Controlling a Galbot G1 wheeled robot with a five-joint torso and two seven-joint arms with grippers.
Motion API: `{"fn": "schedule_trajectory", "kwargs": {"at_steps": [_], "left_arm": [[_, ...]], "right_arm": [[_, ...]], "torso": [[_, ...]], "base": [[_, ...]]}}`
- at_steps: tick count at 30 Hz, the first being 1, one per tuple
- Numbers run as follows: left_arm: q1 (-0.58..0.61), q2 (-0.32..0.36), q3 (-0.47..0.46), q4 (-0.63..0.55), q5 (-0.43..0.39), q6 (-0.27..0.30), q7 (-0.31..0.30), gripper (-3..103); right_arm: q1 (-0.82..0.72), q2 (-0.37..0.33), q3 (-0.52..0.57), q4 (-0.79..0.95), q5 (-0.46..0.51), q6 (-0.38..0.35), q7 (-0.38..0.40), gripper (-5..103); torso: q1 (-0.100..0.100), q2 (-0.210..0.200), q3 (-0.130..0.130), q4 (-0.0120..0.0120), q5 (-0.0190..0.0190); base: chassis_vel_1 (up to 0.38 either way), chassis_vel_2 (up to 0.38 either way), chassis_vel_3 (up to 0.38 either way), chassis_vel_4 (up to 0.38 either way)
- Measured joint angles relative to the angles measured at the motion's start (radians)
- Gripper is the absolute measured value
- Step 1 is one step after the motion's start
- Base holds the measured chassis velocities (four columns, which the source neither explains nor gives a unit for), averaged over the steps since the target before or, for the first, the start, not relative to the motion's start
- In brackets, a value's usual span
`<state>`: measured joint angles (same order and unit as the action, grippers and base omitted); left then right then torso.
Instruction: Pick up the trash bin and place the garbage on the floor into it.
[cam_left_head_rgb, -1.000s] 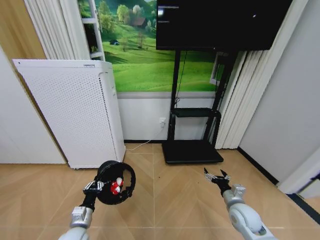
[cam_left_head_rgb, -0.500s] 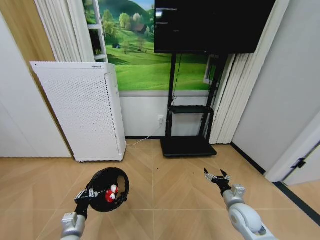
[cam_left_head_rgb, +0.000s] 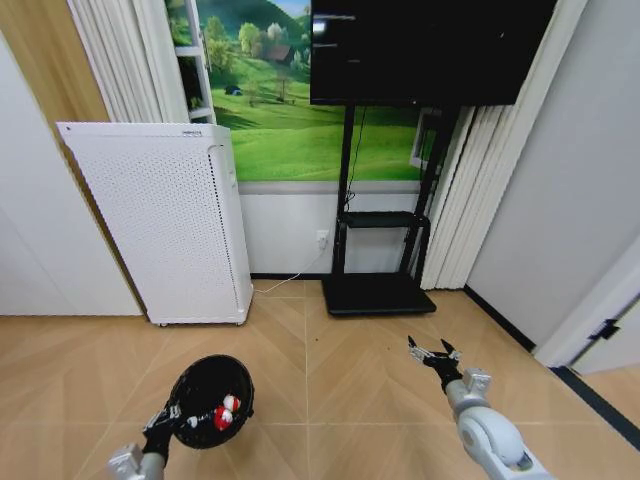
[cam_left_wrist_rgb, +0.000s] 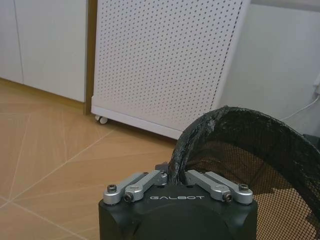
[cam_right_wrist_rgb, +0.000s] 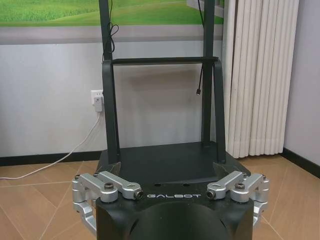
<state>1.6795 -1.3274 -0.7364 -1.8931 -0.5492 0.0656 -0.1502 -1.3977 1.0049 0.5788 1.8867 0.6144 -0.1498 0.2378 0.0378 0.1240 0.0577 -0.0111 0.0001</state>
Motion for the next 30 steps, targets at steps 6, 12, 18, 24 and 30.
{"fn": "schedule_trajectory", "kwargs": {"at_steps": [6,12,18,24,30], "left_arm": [[-0.005,0.002,-0.004,0.053,0.0,-0.001,-0.005,5],[-0.014,0.003,-0.001,0.085,0.002,-0.008,-0.006,5],[-0.025,0.001,0.012,0.119,0.007,-0.019,-0.006,5],[-0.028,0.004,0.016,0.127,-0.002,-0.005,-0.012,12],[-0.027,0.011,0.006,0.109,-0.004,0.002,-0.015,34]], "right_arm": [[0.0,0.0,0.0,0.0,0.0,0.0,0.0,100],[0.0,0.0,0.0,0.0,0.0,0.0,0.0,100],[0.0,0.0,0.0,0.0,0.0,0.0,0.0,100],[0.0,0.0,0.0,0.0,0.0,0.0,0.0,100],[0.0,0.0,0.0,0.0,0.0,0.0,0.0,100]], "torso": [[0.0,0.0,0.0,0.0002,-0.0001],[0.0,0.0,0.0,0.0002,-0.0001],[0.0,0.0,0.0,0.0001,0.0002],[0.0,0.0,0.0,0.0001,-0.0002],[0.0,0.0,0.0,0.0001,-0.0002]], "base": [[0.0,0.0,0.0,0.0],[0.0,0.0,0.0,0.0],[0.0,0.0,0.0,0.0],[0.0,0.0,0.0,0.0],[0.0,0.0,0.0,0.0]]}}
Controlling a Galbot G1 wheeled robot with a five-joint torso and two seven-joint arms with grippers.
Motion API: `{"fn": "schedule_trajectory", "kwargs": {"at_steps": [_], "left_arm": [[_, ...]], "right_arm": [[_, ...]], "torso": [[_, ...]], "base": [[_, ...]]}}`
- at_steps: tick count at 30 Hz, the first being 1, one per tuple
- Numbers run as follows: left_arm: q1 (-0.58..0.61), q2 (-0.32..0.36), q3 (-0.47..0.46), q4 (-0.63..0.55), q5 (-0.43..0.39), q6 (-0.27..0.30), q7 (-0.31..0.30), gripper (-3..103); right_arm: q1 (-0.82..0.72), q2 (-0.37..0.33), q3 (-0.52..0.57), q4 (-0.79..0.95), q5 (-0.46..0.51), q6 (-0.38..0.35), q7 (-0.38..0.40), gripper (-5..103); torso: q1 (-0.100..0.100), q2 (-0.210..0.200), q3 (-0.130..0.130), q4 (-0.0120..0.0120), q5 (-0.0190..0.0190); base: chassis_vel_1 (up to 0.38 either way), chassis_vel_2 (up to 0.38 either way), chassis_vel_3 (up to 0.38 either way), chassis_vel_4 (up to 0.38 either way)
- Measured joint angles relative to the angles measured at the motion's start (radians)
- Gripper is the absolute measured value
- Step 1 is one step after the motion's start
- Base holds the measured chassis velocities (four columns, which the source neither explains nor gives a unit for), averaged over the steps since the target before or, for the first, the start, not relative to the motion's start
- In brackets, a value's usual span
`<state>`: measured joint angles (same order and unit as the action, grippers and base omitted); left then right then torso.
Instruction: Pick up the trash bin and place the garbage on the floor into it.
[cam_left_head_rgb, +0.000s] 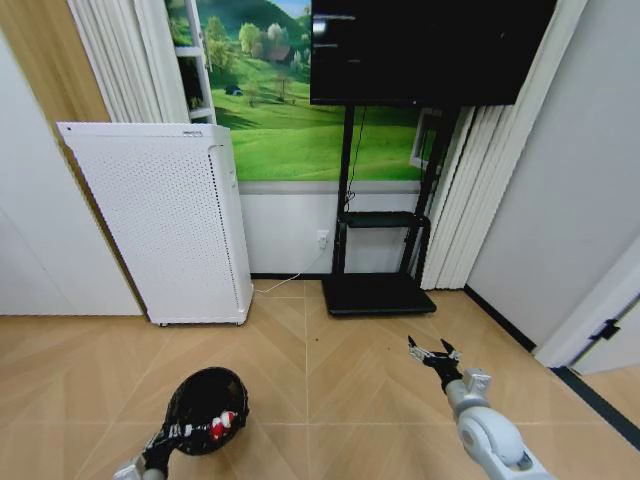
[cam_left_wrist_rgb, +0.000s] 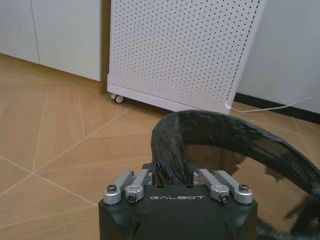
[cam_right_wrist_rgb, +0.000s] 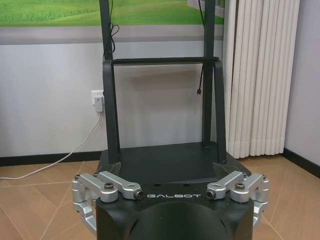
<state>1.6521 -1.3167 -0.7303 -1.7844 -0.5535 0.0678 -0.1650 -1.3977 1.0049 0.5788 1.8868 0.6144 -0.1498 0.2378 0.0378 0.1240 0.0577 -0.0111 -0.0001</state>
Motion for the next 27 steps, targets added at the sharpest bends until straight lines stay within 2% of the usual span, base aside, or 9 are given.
{"fn": "schedule_trajectory", "kwargs": {"at_steps": [6,8,9,11,13,14,16,19,27], "left_arm": [[-0.005,0.005,-0.008,-0.007,0.021,-0.001,0.001,55],[-0.011,0.006,-0.015,-0.012,0.053,-0.015,0.002,66],[-0.011,0.006,-0.015,-0.012,0.053,-0.015,0.002,66],[-0.019,0.011,-0.032,-0.033,0.112,-0.055,0.004,77],[-0.022,0.015,-0.04,-0.048,0.143,-0.079,0.008,77],[-0.029,0.027,-0.055,-0.084,0.192,-0.114,0.026,88],[-0.039,0.041,-0.064,-0.119,0.216,-0.135,0.037,93],[-0.075,0.071,-0.068,-0.179,0.197,-0.138,0.041,99],[-0.187,0.133,-0.002,-0.198,0.157,-0.123,0.047,100]], "right_arm": [[0.0,0.0,0.0,0.0,0.0,0.0,0.0,100],[0.0,0.0,0.0,0.0,0.0,0.0,0.0,100],[0.0,0.0,0.0,0.0,0.0,0.0,0.0,100],[0.0,0.0,0.0,0.0,0.0,0.0,0.0,100],[0.0,0.0,0.0,0.0,0.0,0.0,0.0,100],[0.0,0.0,0.0,0.0,0.0,0.0,0.0,100],[0.0,0.0,0.0,0.0,0.0,0.0,0.0,100],[0.0,0.0,0.0,0.0,0.0,0.0,0.0,100],[0.0,0.0,0.0,0.0,0.0,0.0,0.0,100]], "torso": [[0.0,0.0,0.0,0.0,0.0],[0.0,0.0,0.0,0.0001,0.0],[0.0,0.0,0.0,0.0001,0.0],[0.0,0.0,0.0,0.0001,-0.0001],[0.0,0.0,0.0,0.0001,0.0],[0.0,0.0,0.0,0.0002,-0.0001],[0.0,0.0,0.0,0.0001,0.0003],[0.0,0.0,0.0,0.0,0.0001],[0.0,0.0,0.0,0.0001,0.0001]], "base": [[0.0,0.0,0.0,0.0],[0.0,0.0,0.0,0.0],[0.0,0.0,0.0,0.0],[0.0,0.0,0.0,0.0],[0.0,0.0,0.0,0.0],[0.0,0.0,0.0,0.0],[0.0,0.0,0.0,0.0],[0.0,0.0,0.0,0.0],[0.0,0.0,0.0,0.0]]}}
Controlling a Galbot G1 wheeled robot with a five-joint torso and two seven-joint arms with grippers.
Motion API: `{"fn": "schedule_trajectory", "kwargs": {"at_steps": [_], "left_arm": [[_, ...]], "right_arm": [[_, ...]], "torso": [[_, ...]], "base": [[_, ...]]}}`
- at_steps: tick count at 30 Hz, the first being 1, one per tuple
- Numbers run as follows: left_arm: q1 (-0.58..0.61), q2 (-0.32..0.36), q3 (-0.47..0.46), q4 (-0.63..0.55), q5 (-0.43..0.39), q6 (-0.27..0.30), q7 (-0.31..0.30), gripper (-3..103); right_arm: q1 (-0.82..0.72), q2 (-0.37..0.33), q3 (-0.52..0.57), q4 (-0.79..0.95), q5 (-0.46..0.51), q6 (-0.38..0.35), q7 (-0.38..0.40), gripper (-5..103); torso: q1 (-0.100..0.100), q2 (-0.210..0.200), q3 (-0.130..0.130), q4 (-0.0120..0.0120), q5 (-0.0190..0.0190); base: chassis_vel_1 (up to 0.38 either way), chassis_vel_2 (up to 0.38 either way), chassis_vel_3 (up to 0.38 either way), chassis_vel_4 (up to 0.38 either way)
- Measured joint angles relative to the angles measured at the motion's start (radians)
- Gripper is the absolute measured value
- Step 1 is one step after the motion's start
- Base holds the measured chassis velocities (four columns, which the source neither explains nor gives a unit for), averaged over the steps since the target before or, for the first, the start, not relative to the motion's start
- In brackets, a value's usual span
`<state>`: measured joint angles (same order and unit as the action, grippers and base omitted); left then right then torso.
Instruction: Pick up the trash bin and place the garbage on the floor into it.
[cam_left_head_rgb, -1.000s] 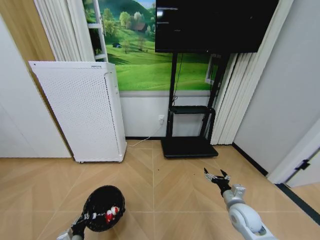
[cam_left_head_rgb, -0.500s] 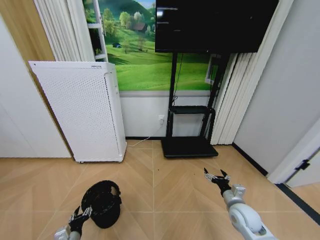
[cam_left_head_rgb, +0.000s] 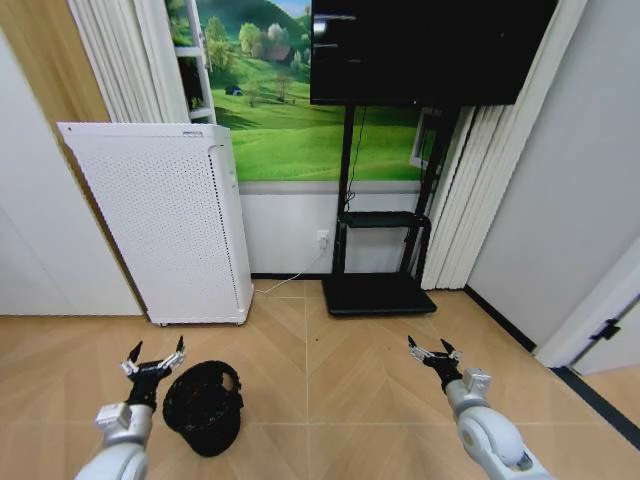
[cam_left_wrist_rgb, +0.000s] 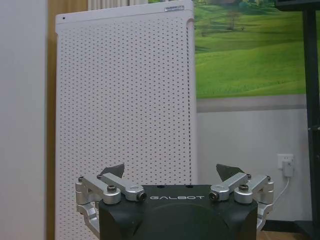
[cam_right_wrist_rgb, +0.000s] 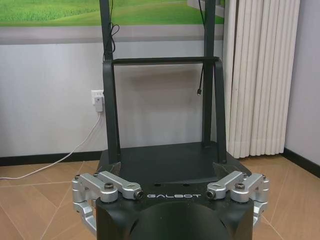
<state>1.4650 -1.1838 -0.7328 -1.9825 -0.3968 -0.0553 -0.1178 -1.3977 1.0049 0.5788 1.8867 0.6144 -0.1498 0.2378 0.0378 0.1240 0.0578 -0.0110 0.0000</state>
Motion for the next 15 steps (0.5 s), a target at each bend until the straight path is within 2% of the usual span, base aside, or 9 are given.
{"fn": "schedule_trajectory", "kwargs": {"at_steps": [6,15], "left_arm": [[-0.083,0.021,0.074,0.052,-0.005,-0.004,0.016,100],[-0.094,0.022,0.09,0.053,-0.005,0.009,0.011,100]], "right_arm": [[0.0,0.0,0.0,0.0,0.0,0.0,0.0,100],[0.0,0.0,0.0,0.0,0.0,0.0,0.0,100]], "torso": [[0.0,0.0,0.0,-0.0002,-0.0002],[0.0,0.0,0.0,0.0001,0.0]], "base": [[0.0,0.0,0.0,0.0],[0.0,0.0,0.0,0.0]]}}
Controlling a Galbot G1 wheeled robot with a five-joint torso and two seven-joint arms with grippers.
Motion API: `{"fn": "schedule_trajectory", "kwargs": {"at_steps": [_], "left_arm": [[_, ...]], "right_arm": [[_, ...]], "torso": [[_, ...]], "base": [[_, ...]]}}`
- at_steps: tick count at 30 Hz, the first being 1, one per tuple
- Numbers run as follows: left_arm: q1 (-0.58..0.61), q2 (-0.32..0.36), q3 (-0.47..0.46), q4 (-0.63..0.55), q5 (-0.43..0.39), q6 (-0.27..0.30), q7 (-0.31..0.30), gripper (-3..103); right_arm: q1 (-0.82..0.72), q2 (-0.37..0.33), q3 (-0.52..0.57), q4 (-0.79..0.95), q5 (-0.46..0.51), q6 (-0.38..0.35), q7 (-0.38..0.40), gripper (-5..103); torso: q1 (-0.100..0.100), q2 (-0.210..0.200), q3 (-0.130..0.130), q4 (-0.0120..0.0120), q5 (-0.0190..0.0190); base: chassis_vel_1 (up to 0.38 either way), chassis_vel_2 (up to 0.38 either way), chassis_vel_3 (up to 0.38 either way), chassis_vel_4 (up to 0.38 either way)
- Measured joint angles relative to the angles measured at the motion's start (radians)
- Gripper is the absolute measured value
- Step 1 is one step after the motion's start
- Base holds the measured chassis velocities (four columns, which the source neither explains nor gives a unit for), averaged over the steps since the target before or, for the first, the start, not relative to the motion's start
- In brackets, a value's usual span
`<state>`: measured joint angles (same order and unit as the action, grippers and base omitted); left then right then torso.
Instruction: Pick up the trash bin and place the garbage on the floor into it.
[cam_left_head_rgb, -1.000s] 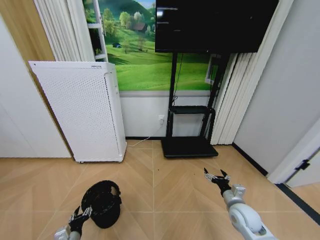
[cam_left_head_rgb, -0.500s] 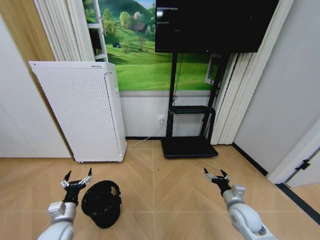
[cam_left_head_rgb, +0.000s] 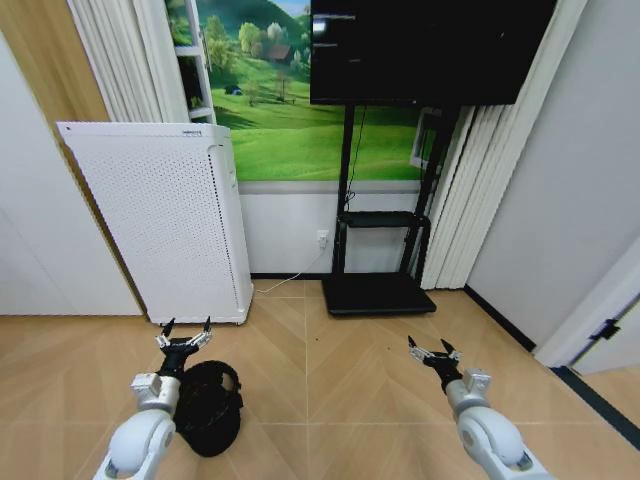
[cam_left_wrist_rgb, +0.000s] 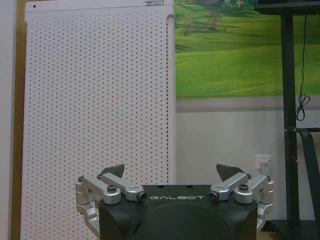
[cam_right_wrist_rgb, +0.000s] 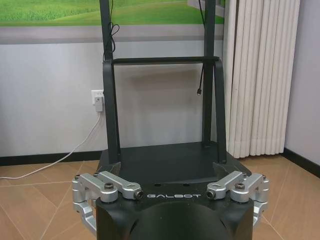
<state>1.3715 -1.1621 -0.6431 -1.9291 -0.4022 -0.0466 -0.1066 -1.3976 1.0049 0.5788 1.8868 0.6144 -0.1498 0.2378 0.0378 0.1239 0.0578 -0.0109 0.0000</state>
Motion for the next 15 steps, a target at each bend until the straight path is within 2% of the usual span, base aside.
{"fn": "schedule_trajectory", "kwargs": {"at_steps": [11,15], "left_arm": [[0.002,-0.001,-0.001,0.001,0.0,0.001,-0.001,100],[0.003,-0.001,-0.001,0.001,0.0,0.001,-0.001,100]], "right_arm": [[0.0,0.0,0.0,0.0,0.0,0.0,0.0,100],[0.0,0.0,0.0,0.0,0.0,0.0,0.0,100]], "torso": [[0.0,0.003,0.002,-0.0001,0.0],[0.004,0.016,0.012,-0.0001,0.0]], "base": [[0.0,0.0,0.0,0.0],[0.0,0.0,0.0,0.0]]}}
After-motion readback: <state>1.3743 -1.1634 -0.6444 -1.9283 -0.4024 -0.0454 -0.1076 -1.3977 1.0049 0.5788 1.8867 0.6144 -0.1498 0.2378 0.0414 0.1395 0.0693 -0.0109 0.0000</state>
